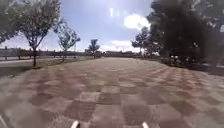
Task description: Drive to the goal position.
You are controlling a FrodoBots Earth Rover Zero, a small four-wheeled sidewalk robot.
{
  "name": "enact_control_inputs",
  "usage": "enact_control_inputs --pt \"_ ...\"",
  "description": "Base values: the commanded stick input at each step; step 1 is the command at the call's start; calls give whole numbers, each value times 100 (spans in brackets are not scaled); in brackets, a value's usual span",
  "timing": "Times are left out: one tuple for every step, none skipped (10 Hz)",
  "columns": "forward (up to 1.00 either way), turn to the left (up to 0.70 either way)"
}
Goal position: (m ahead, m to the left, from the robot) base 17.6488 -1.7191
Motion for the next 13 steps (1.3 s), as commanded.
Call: enact_control_inputs --pt "100 0" --pt "100 0" --pt "100 0" --pt "100 0" --pt "100 0" --pt "100 0" --pt "100 0" --pt "100 0" --pt "100 -2" --pt "100 -35" --pt "100 -39" --pt "100 -30" --pt "100 0"
